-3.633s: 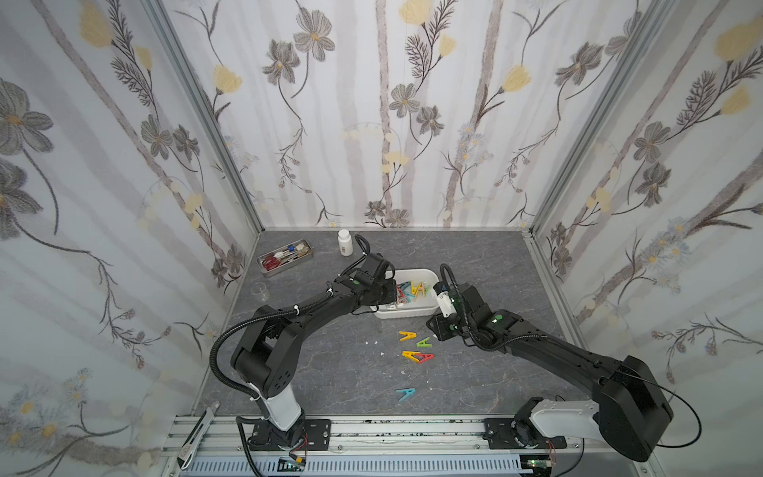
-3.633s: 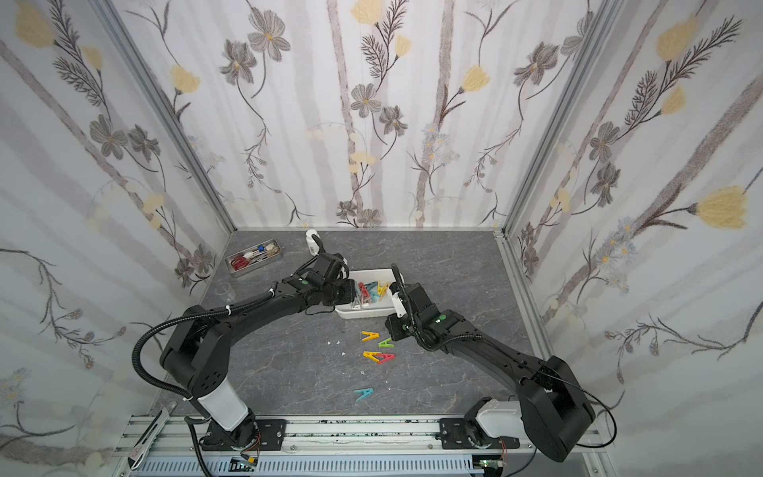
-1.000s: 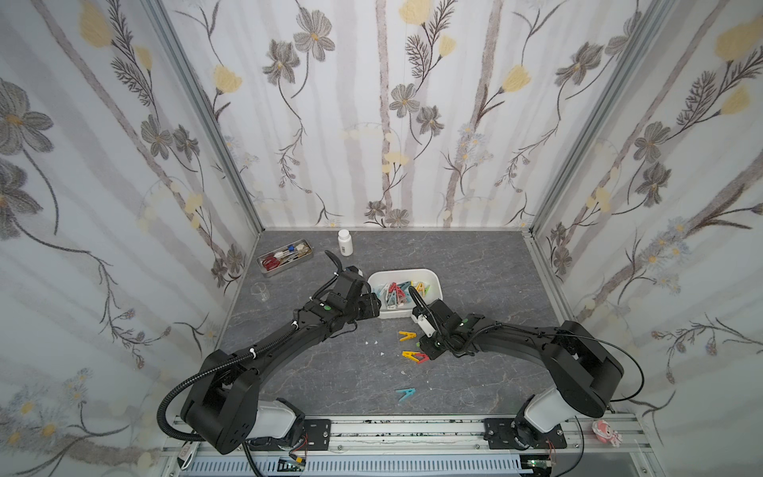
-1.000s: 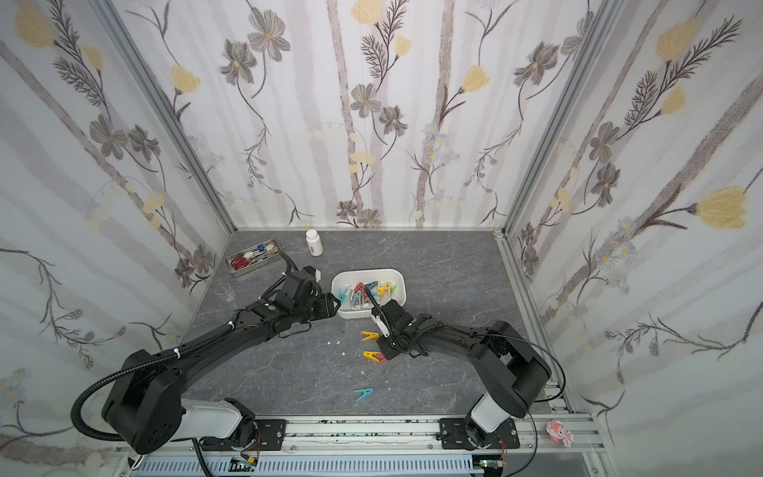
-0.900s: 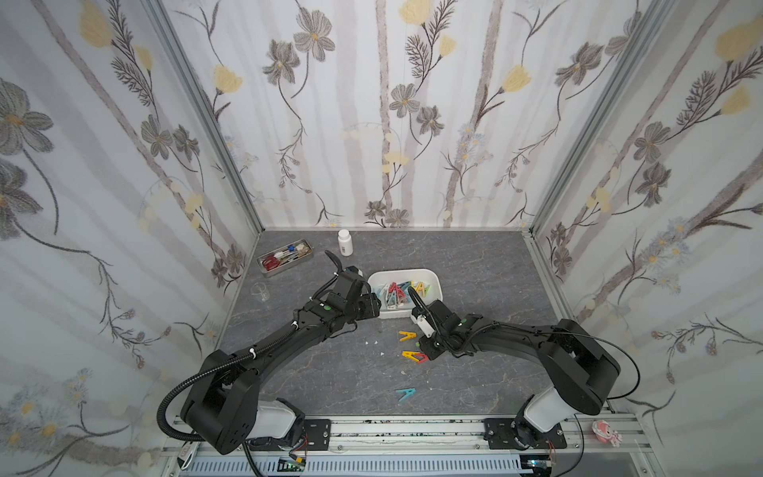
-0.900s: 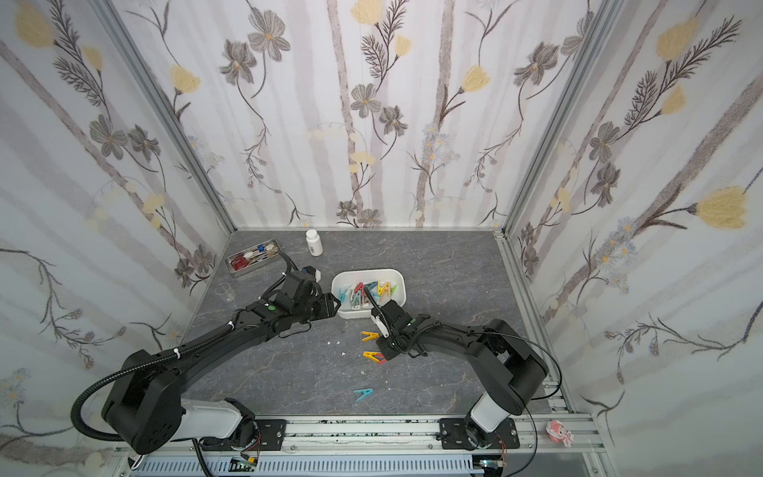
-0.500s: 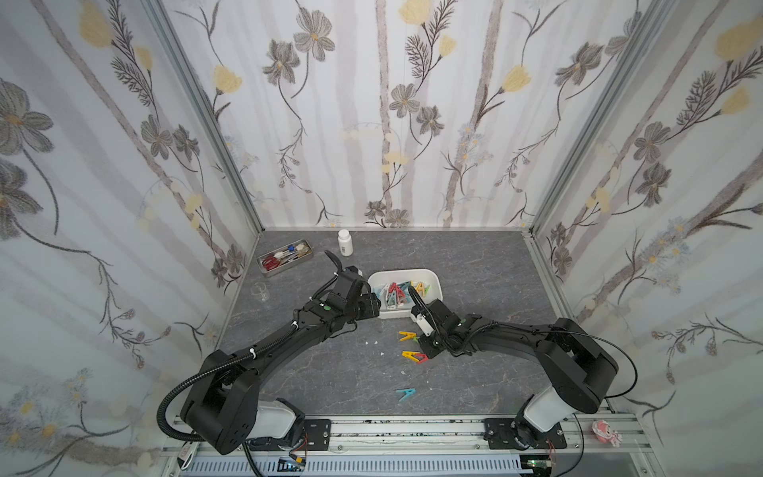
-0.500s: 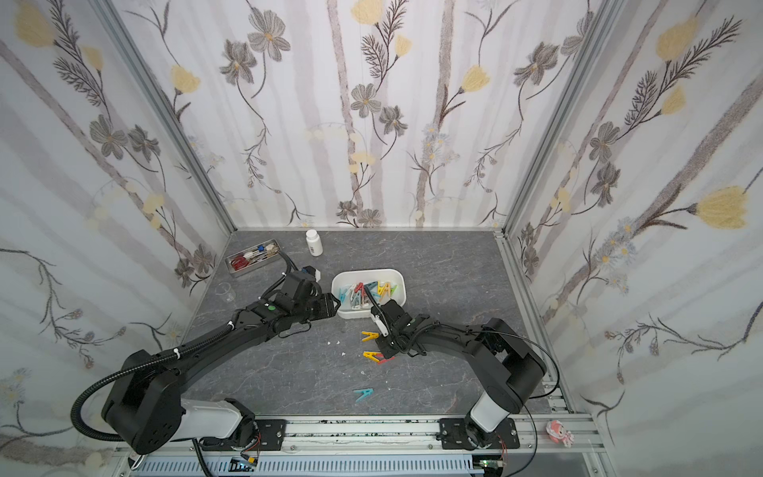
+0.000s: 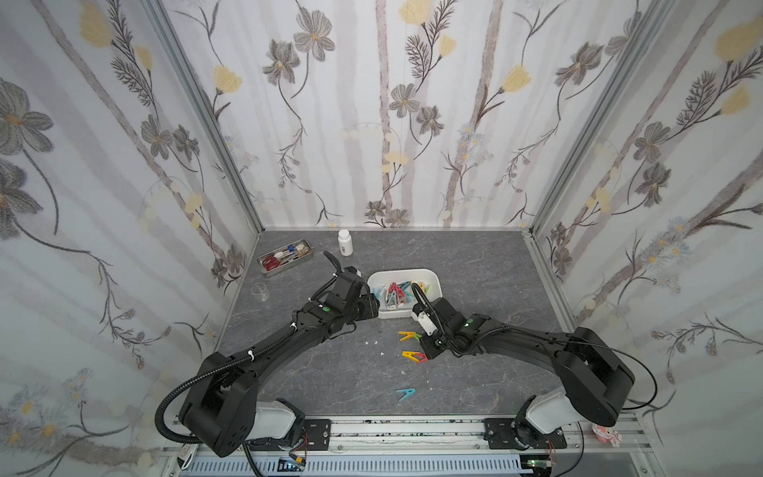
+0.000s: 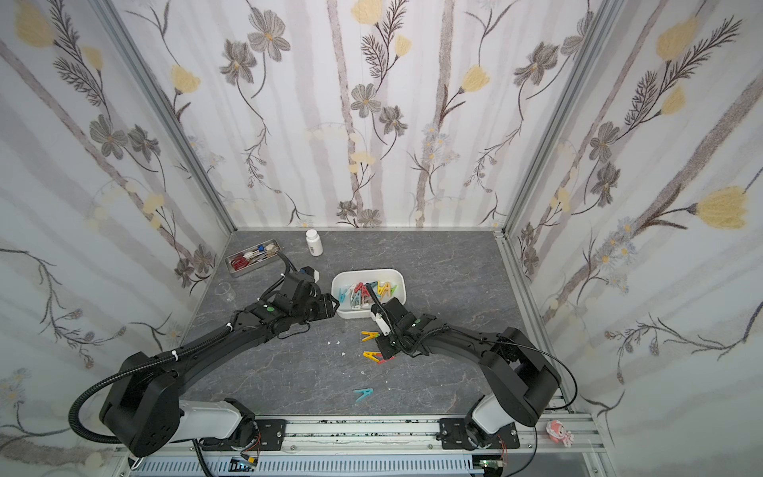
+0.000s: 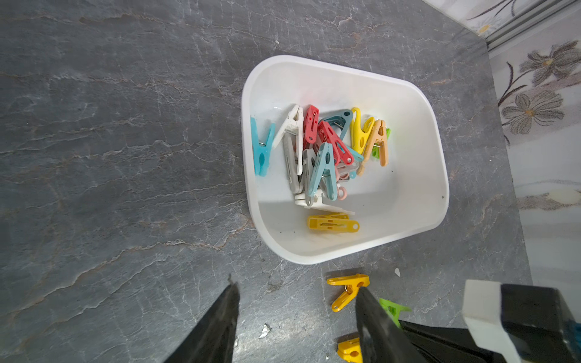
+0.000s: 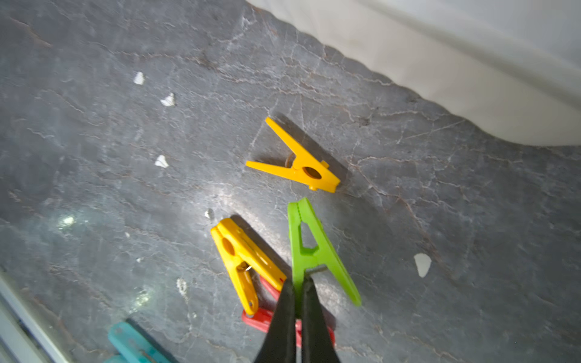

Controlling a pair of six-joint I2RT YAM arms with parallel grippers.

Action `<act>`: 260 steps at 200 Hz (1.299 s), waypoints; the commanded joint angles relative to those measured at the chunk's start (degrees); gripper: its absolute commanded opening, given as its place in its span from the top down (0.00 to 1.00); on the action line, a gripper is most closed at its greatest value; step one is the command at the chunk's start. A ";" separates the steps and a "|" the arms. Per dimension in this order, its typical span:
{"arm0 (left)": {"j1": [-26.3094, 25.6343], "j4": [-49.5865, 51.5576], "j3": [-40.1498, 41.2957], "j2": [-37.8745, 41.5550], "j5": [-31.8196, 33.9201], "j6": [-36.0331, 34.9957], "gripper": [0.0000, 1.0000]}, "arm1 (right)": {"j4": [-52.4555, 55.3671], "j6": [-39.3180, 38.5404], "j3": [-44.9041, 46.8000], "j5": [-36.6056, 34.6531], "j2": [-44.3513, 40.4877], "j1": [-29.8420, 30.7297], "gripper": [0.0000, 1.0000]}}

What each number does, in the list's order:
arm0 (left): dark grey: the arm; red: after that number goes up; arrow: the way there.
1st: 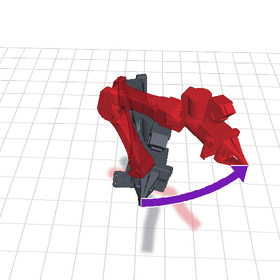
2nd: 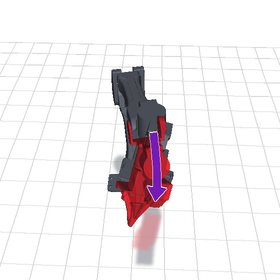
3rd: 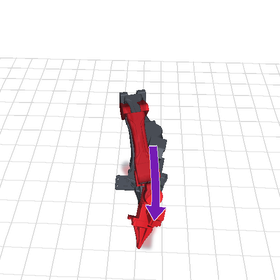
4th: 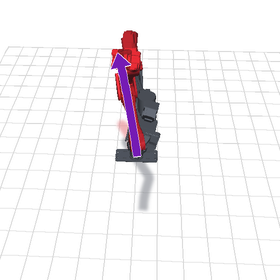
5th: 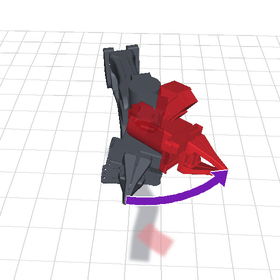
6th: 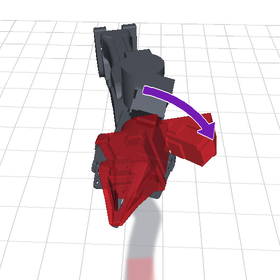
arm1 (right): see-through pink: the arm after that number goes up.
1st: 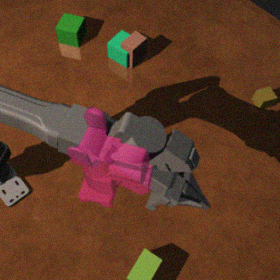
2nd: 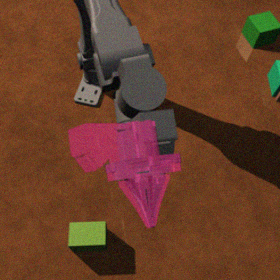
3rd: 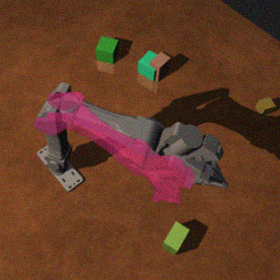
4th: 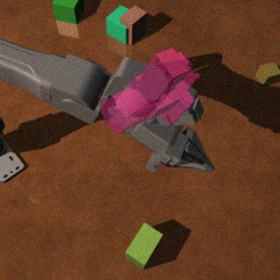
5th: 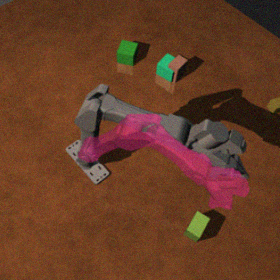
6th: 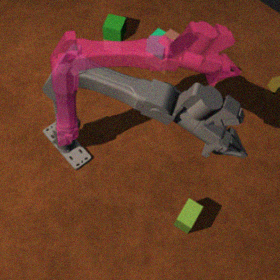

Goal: Put the clothespins into the storage box
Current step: Pick up the clothespin from the center of the board, then place the clothespin in the storage box.

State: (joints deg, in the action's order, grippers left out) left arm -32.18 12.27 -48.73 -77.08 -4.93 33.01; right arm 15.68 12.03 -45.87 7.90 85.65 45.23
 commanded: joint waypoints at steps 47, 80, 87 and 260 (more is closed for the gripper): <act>0.29 0.06 0.71 1.90 2.31 0.70 0.41 | -0.15 2.80 -3.70 6.11 -4.20 -3.13 1.00; 0.37 -1.20 2.70 4.00 3.13 2.53 0.41 | -2.82 4.49 -8.18 7.60 -3.09 -6.36 1.00; 0.35 -0.99 3.05 4.56 3.07 2.71 0.41 | -2.78 4.41 -9.87 7.31 -2.21 -7.07 1.00; 0.54 -0.66 4.43 5.90 1.61 3.55 0.41 | -2.15 0.35 -25.61 5.11 17.58 -16.01 1.00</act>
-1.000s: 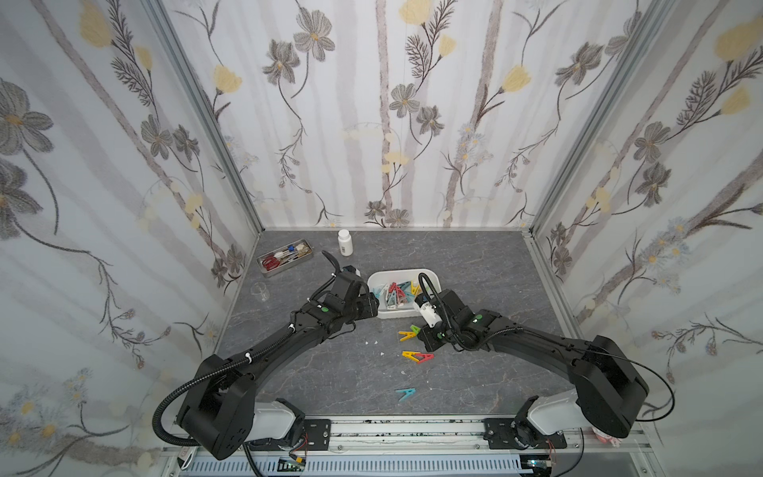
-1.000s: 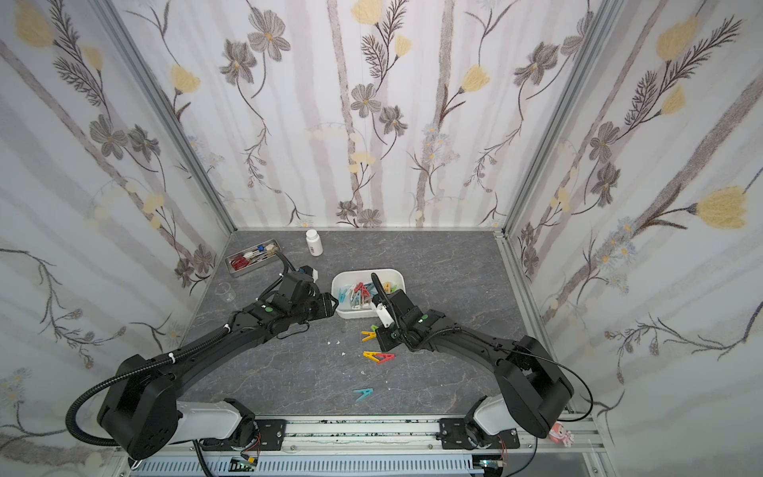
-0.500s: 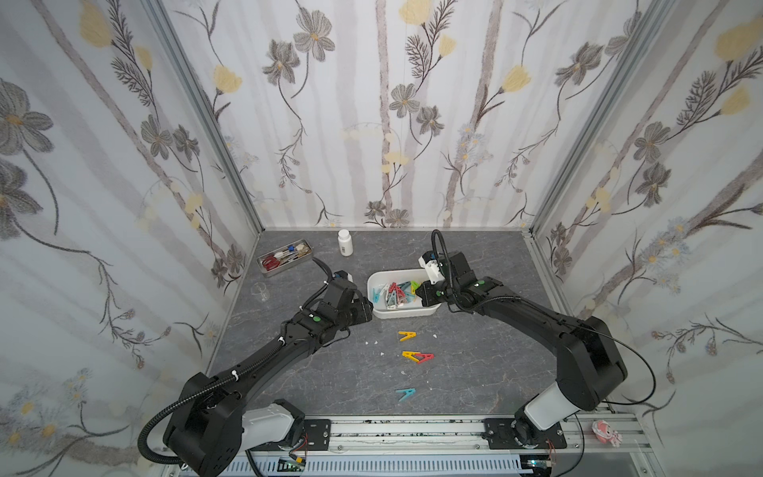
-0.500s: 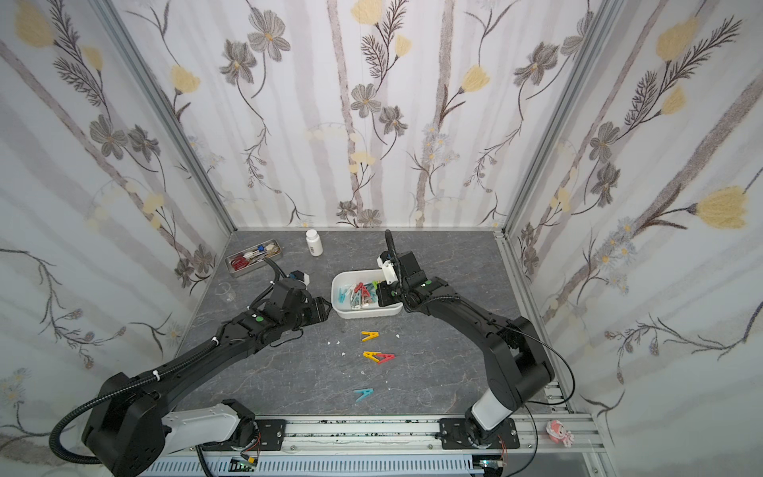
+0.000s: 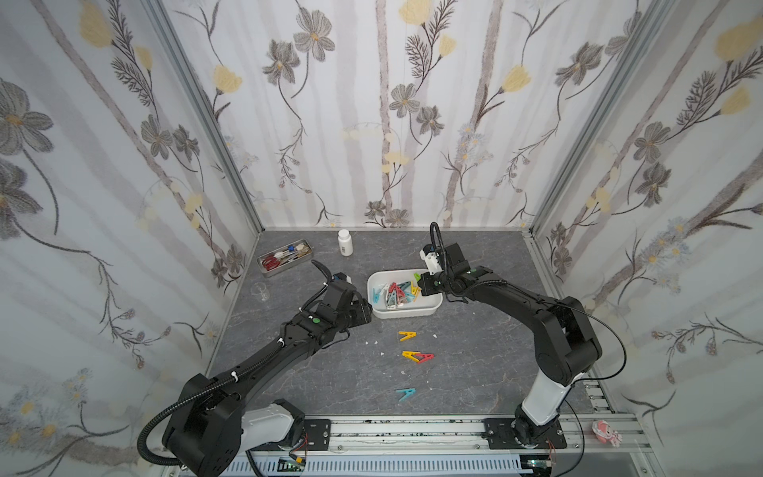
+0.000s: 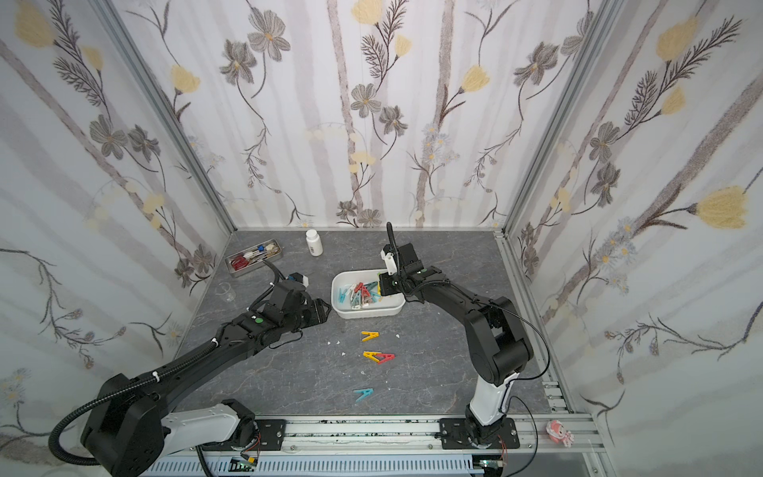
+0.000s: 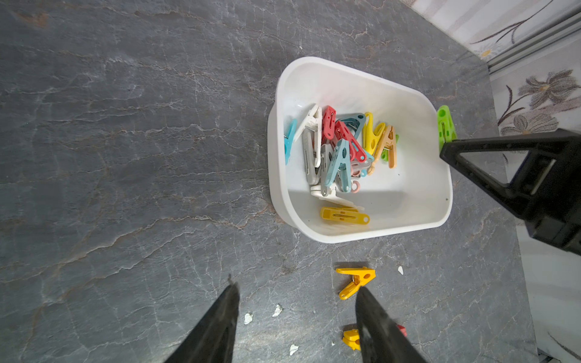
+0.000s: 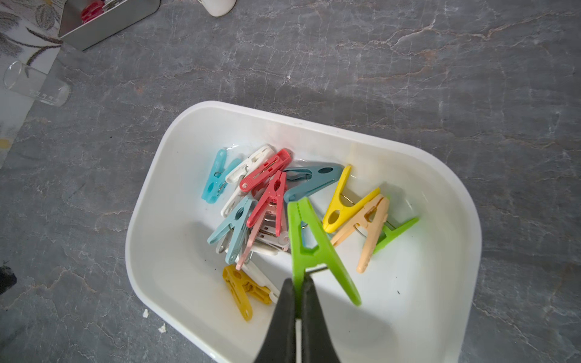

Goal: Put the clothespins into the storage box
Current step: Place the clothespin in the storage box.

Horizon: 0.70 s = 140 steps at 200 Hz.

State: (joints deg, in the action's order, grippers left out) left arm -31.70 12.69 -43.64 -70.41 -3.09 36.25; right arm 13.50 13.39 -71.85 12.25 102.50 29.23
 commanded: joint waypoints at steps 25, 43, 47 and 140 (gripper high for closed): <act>0.06 -1.48 -0.82 -1.47 -0.58 0.31 0.41 | 0.04 -1.31 1.05 0.93 1.34 -0.04 1.00; 0.06 -1.83 -1.01 -2.89 -0.95 0.44 0.41 | -0.05 -1.41 1.36 1.11 1.78 -0.05 1.00; 0.06 -1.75 -1.09 -2.91 -0.96 0.41 0.41 | -0.04 -1.43 1.41 1.09 1.85 -0.05 1.00; 0.06 -0.65 -2.33 -3.87 -1.66 -0.28 0.40 | 0.98 -1.64 1.33 0.09 -1.97 -0.03 0.71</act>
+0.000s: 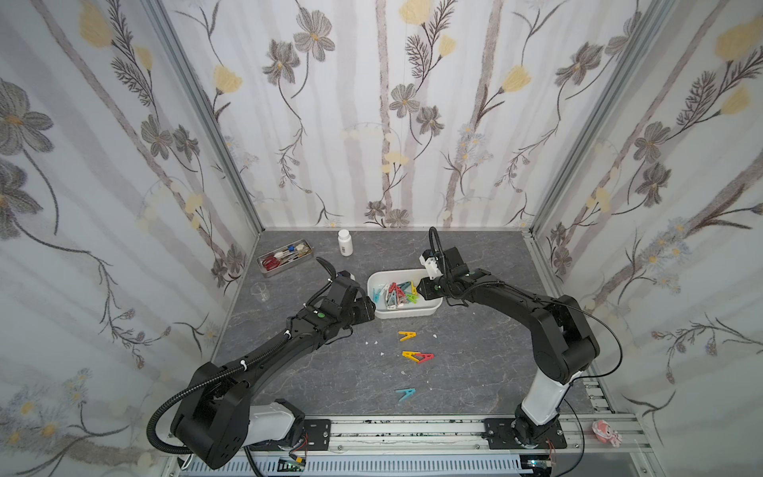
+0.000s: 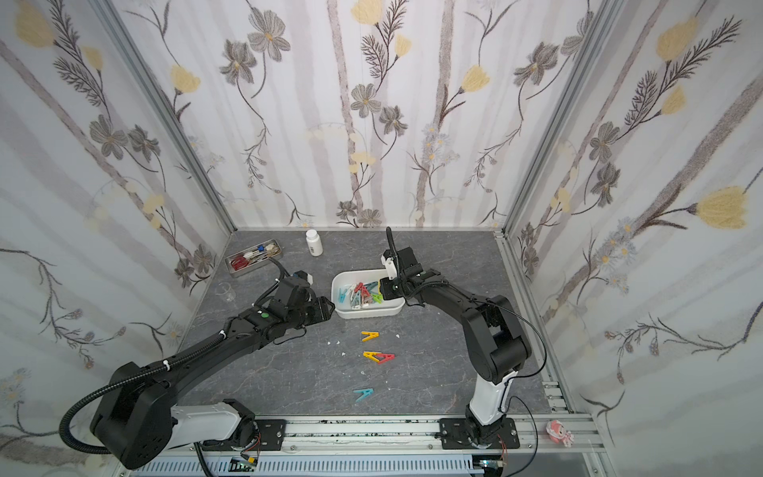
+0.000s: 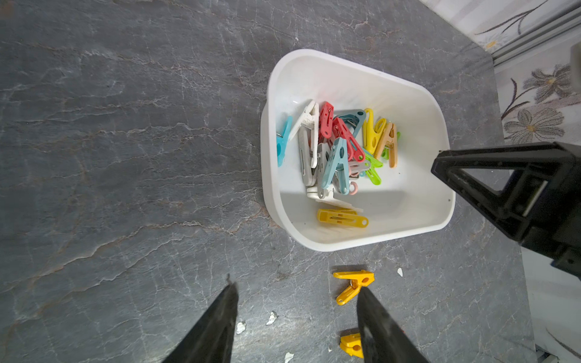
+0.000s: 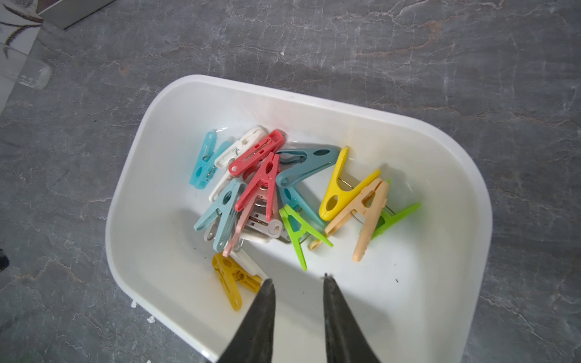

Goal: Put the clothespins into the storage box
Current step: Place the clothespin in the storage box, then pick up the clothespin from the center of the board.

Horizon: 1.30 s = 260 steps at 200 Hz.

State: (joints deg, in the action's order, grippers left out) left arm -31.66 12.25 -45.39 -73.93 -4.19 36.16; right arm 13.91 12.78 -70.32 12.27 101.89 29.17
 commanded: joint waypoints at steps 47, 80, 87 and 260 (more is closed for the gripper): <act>-0.22 0.48 -0.88 -0.82 -1.02 -0.61 0.40 | 0.01 -0.52 1.05 0.42 -4.48 0.37 0.71; -2.57 3.19 -2.10 -2.91 -1.38 -2.94 0.41 | -1.34 0.55 2.88 0.74 -6.50 0.90 0.71; -3.36 3.50 -2.12 -3.10 -1.55 -3.28 0.42 | -1.46 0.95 3.13 0.84 -6.61 1.04 0.72; -43.79 10.25 2.11 -8.77 1.63 3.33 0.53 | -1.47 2.47 9.75 0.37 -14.52 2.03 0.74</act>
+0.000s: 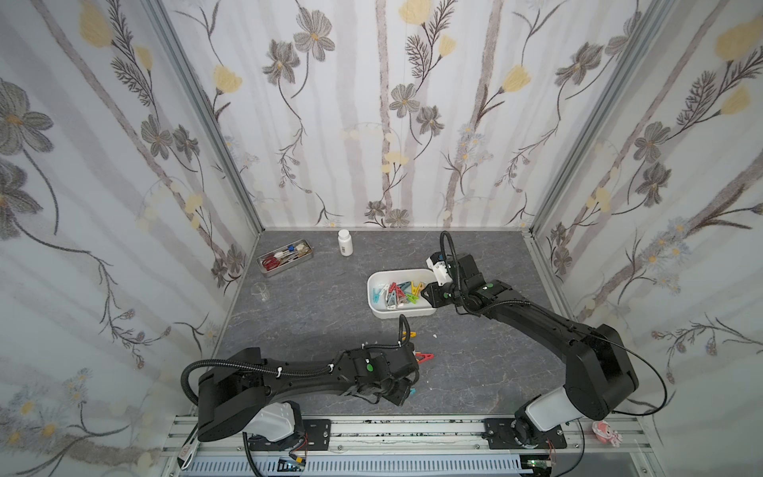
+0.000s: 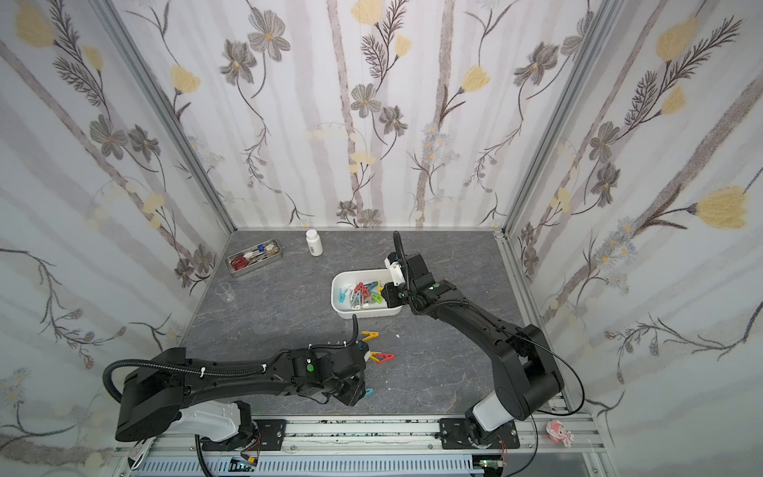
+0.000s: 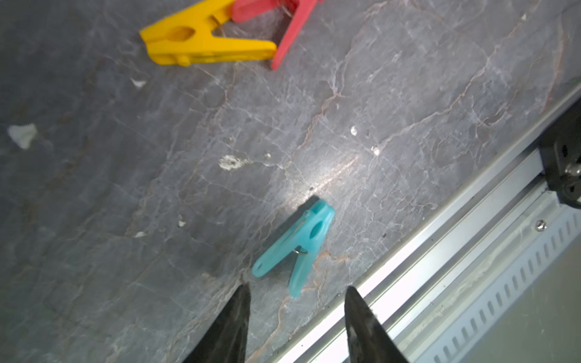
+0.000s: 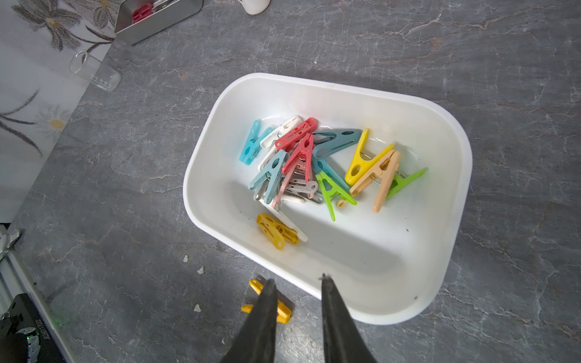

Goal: Put the clothespins into the storage box
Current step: Pick up the clothespin from the center of the board.

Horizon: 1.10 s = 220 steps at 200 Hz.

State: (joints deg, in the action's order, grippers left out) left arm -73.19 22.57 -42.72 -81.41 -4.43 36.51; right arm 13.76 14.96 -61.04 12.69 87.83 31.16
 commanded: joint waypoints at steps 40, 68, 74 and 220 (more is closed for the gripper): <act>-4.90 1.20 -4.05 -6.66 3.43 1.58 0.54 | -2.20 0.38 1.00 0.80 -0.62 0.04 0.77; -4.90 2.33 -5.52 -8.78 4.64 0.68 0.55 | -2.65 0.45 1.78 0.77 -1.76 0.06 0.77; -4.96 2.54 -5.66 -8.93 4.79 0.49 0.55 | -2.68 0.42 1.96 0.80 -1.95 0.05 0.77; -4.94 0.93 -5.27 -11.32 4.16 0.06 0.69 | -3.84 0.42 3.40 1.85 -2.14 -0.04 0.84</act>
State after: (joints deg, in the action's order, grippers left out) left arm -78.15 23.16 -48.10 -92.25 0.27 36.42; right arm 11.44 15.38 -57.74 13.69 85.93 31.14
